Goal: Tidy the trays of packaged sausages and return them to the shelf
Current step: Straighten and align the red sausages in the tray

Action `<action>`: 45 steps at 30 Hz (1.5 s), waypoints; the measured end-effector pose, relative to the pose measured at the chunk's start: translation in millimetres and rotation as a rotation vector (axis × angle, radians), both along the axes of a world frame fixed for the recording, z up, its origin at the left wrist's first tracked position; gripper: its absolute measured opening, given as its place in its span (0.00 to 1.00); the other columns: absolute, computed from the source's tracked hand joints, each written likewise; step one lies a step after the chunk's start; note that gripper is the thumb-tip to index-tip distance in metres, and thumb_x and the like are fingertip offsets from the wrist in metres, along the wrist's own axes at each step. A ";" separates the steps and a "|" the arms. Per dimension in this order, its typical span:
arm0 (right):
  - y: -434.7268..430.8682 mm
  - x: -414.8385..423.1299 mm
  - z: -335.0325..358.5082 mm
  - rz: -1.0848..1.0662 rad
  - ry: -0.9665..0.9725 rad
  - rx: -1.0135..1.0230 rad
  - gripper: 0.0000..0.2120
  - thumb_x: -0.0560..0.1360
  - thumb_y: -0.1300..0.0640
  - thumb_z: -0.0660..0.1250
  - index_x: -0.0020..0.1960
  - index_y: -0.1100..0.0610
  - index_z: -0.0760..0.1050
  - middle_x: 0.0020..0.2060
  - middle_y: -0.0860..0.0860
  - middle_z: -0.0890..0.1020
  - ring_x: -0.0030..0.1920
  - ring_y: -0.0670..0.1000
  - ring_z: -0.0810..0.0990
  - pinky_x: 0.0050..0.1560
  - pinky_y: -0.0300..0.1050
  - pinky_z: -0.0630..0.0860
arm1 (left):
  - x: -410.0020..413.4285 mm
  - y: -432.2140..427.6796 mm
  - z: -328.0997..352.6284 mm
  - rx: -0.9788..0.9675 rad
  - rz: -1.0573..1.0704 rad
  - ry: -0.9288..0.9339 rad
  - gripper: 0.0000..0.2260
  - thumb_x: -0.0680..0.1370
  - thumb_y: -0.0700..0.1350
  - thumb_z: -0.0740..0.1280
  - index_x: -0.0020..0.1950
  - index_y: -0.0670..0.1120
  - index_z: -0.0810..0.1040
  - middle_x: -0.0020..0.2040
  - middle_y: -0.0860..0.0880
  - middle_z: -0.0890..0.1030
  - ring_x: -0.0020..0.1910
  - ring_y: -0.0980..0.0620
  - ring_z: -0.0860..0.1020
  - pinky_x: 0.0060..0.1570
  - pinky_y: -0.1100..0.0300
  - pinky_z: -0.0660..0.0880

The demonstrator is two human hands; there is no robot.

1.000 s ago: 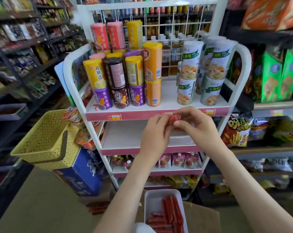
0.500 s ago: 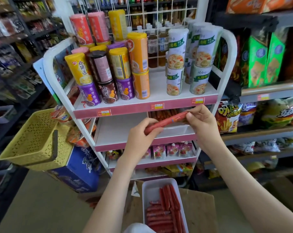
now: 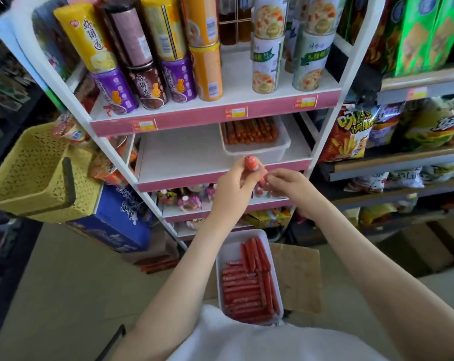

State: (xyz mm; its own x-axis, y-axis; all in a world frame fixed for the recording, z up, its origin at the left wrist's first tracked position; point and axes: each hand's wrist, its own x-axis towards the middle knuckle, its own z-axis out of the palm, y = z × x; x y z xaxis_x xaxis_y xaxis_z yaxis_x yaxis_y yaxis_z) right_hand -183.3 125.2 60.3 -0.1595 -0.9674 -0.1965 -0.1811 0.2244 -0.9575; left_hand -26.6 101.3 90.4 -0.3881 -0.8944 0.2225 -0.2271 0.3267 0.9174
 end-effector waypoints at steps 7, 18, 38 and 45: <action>5.5 21.2 51.5 0.093 0.183 -0.349 0.10 0.75 0.64 0.68 0.52 0.51 0.79 0.46 0.48 0.83 0.48 0.47 0.82 0.52 0.43 0.79 | 8.0 -9.4 -12.8 -0.171 0.019 -0.323 0.08 0.79 0.44 0.63 0.58 0.46 0.76 0.47 0.48 0.81 0.45 0.51 0.78 0.43 0.55 0.73; -12.5 9.8 39.8 -0.253 -0.097 -0.265 0.09 0.80 0.60 0.62 0.41 0.57 0.75 0.36 0.55 0.80 0.40 0.55 0.80 0.54 0.56 0.78 | 12.5 -14.3 7.9 0.139 -0.071 -0.239 0.10 0.77 0.51 0.67 0.57 0.51 0.76 0.42 0.57 0.79 0.40 0.64 0.77 0.40 0.68 0.70; -12.7 -4.6 14.8 -0.351 -0.392 -0.184 0.11 0.80 0.55 0.62 0.59 0.58 0.72 0.51 0.51 0.78 0.51 0.48 0.78 0.55 0.43 0.75 | 4.1 -11.4 25.8 -0.049 0.080 0.154 0.09 0.77 0.42 0.68 0.56 0.48 0.80 0.53 0.53 0.82 0.53 0.60 0.79 0.55 0.64 0.76; -14.7 13.5 12.1 0.029 0.334 -0.442 0.45 0.68 0.59 0.77 0.72 0.39 0.52 0.65 0.37 0.63 0.64 0.36 0.66 0.62 0.29 0.65 | 7.7 -15.2 9.6 -0.045 0.093 0.079 0.10 0.77 0.42 0.68 0.57 0.48 0.80 0.51 0.57 0.82 0.51 0.63 0.79 0.51 0.70 0.75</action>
State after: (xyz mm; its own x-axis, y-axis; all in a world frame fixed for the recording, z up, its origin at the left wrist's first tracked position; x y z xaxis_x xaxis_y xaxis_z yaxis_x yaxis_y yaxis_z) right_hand -169.8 110.5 72.3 -0.1155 -0.9514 0.2855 -0.4910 -0.1952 -0.8490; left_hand -18.9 86.2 100.0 -0.2837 -0.9141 0.2896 -0.1855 0.3486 0.9187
